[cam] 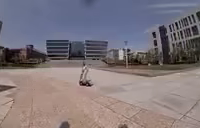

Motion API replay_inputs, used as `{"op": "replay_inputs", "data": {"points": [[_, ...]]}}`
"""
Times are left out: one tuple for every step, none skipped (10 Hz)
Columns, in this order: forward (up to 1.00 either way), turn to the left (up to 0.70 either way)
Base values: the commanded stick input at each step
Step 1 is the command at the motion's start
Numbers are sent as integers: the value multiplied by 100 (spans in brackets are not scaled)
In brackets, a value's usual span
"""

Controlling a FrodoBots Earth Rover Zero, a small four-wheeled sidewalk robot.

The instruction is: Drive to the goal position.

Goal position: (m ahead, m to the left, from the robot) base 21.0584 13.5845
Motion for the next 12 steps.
{"op": "replay_inputs", "data": {"points": [[70, -35], [70, -35], [70, -35], [70, -35], [70, -35], [70, -29], [70, -13], [70, 0], [70, 0], [70, 0], [70, 0], [70, 0]]}}
